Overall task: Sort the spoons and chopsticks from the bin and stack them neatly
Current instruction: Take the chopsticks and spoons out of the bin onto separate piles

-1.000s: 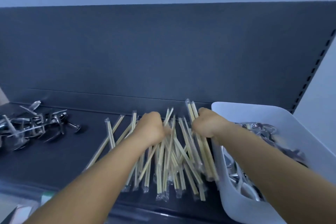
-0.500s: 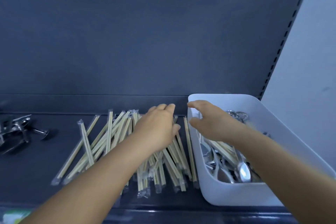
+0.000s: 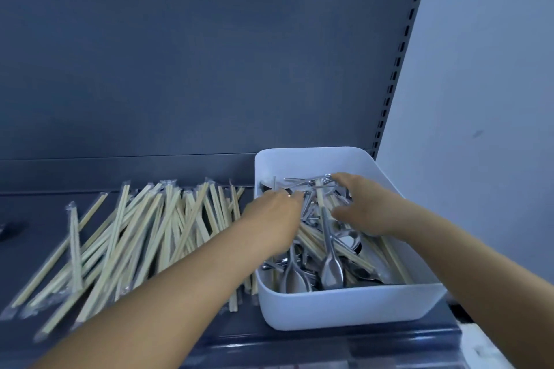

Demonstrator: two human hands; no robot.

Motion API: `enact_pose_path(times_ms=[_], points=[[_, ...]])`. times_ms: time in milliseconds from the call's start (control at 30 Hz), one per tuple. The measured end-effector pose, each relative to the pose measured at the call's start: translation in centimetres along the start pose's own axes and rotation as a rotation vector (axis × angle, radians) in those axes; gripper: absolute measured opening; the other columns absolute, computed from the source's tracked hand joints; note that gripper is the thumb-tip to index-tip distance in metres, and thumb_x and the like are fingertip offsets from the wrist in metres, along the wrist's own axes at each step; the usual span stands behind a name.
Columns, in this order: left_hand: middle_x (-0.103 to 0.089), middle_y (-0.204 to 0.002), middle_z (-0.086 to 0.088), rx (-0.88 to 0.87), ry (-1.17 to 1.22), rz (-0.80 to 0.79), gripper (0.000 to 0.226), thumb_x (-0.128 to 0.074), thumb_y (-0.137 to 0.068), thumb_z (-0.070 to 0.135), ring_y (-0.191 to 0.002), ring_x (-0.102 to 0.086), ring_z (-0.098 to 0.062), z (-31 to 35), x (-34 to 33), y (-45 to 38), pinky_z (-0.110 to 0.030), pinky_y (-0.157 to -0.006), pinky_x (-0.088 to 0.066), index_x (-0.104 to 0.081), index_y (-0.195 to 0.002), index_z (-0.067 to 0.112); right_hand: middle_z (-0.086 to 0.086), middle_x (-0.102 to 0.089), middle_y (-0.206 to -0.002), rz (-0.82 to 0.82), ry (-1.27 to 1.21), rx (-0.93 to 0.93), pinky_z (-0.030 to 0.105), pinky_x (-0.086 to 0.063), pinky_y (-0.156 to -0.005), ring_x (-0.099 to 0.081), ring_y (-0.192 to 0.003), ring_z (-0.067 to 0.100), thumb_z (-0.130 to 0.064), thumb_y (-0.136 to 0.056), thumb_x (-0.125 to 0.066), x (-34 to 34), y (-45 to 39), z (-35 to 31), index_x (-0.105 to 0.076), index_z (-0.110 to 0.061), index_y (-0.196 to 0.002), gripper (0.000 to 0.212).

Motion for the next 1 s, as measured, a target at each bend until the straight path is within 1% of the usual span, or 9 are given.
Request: enact_pose_path(times_ms=[167, 267, 400, 533, 667, 767, 833, 900, 1000], points=[[-0.051, -0.120, -0.014, 0.071, -0.107, -0.037, 0.043, -0.056, -0.091, 0.014, -0.109, -0.051, -0.031, 1.3, -1.3, -0.6, -0.033, -0.068, -0.034, -0.038, -0.129, 0.010, 0.000, -0.057, -0.109, -0.115, 0.069, -0.012, 0.028, -0.040, -0.079, -0.053, -0.099, 0.023, -0.024, -0.086, -0.057, -1.0, -0.4, 1.9, -0.044, -0.018, -0.120, 0.037], [-0.052, -0.124, -0.016, 0.094, -0.167, -0.114, 0.054, -0.055, -0.093, 0.020, -0.112, -0.050, -0.031, 1.9, -1.8, -1.1, -0.034, -0.072, -0.037, -0.029, -0.139, 0.009, 0.006, -0.057, -0.114, -0.183, 0.102, -0.019, 0.035, -0.045, -0.088, -0.054, -0.102, 0.024, -0.026, -0.085, -0.056, -1.9, -0.8, 2.5, -0.044, -0.012, -0.122, 0.041], [-0.052, -0.124, -0.016, 0.109, -0.059, -0.221, 0.069, -0.053, -0.094, 0.025, -0.110, -0.052, -0.032, 2.3, -2.7, -1.5, -0.039, -0.081, -0.044, -0.013, -0.149, 0.014, 0.001, -0.056, -0.107, -0.235, 0.142, 0.035, 0.031, -0.044, -0.081, -0.054, -0.095, 0.020, -0.037, -0.082, -0.062, -2.5, -1.2, 2.1, -0.043, -0.015, -0.128, 0.054], [-0.042, -0.127, -0.016, 0.156, 0.119, -0.186, 0.067, -0.060, -0.091, 0.028, -0.117, -0.046, -0.038, 2.2, -2.5, -1.2, -0.040, -0.077, -0.044, -0.020, -0.143, 0.016, 0.000, -0.054, -0.106, -0.246, 0.163, 0.039, 0.031, -0.042, -0.081, -0.052, -0.098, 0.020, -0.044, -0.077, -0.068, -3.1, -1.6, 2.2, -0.041, -0.015, -0.129, 0.065], [-0.046, -0.115, -0.013, 0.170, 0.173, -0.146, 0.063, -0.065, -0.087, 0.017, -0.091, -0.052, -0.030, 2.2, -2.3, -1.2, -0.036, -0.065, -0.041, -0.027, -0.137, 0.015, 0.005, -0.056, -0.121, -0.238, 0.071, -0.022, 0.033, -0.046, -0.090, -0.055, -0.108, 0.022, -0.043, -0.076, -0.072, -3.2, -1.7, 2.5, -0.047, -0.011, -0.126, 0.064], [-0.051, -0.113, -0.013, 0.190, 0.158, -0.139, 0.068, -0.065, -0.087, 0.013, -0.089, -0.052, -0.028, 2.0, -2.5, -1.3, -0.035, -0.064, -0.039, -0.025, -0.141, 0.012, 0.006, -0.063, -0.091, -0.253, 0.044, -0.044, 0.028, -0.048, -0.070, -0.061, -0.082, 0.019, -0.036, -0.077, -0.071, -3.2, -1.7, 2.5, -0.061, -0.009, -0.096, 0.035], [-0.054, -0.111, -0.012, 0.199, 0.152, -0.133, 0.068, -0.063, -0.087, 0.010, -0.084, -0.050, -0.025, 2.0, -2.6, -1.3, -0.033, -0.063, -0.038, -0.024, -0.143, 0.010, 0.003, -0.048, -0.062, -0.245, -0.007, -0.065, 0.024, -0.035, -0.051, -0.045, -0.055, 0.016, -0.026, -0.077, -0.069, -3.3, -1.7, 2.5, -0.051, -0.012, -0.065, 0.025], [-0.055, -0.099, -0.008, 0.212, 0.163, -0.126, 0.065, -0.059, -0.087, 0.006, -0.081, -0.047, -0.024, 2.0, -2.7, -1.3, -0.032, -0.062, -0.037, -0.025, -0.142, 0.008, 0.002, -0.036, -0.056, -0.244, -0.058, -0.096, 0.024, -0.026, -0.049, -0.033, -0.050, 0.017, -0.019, -0.077, -0.066, -3.3, -1.8, 2.6, -0.043, -0.013, -0.059, 0.030], [-0.044, -0.080, -0.003, 0.204, 0.173, -0.103, 0.054, -0.054, -0.085, 0.000, -0.076, -0.045, -0.023, 2.0, -2.5, -1.4, -0.030, -0.058, -0.036, -0.034, -0.135, 0.004, 0.006, -0.040, -0.065, -0.273, -0.066, -0.089, 0.027, -0.029, -0.058, -0.036, -0.060, 0.020, -0.034, -0.078, -0.070, -3.3, -1.7, 2.4, -0.051, -0.011, -0.068, 0.031]])
Point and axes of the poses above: each hand's wrist, its own y-axis away from the middle knuckle, its own x-axis out of the back of the hand, z = x × y, the point moved 1 cm from there along -y, towards the middle knuckle
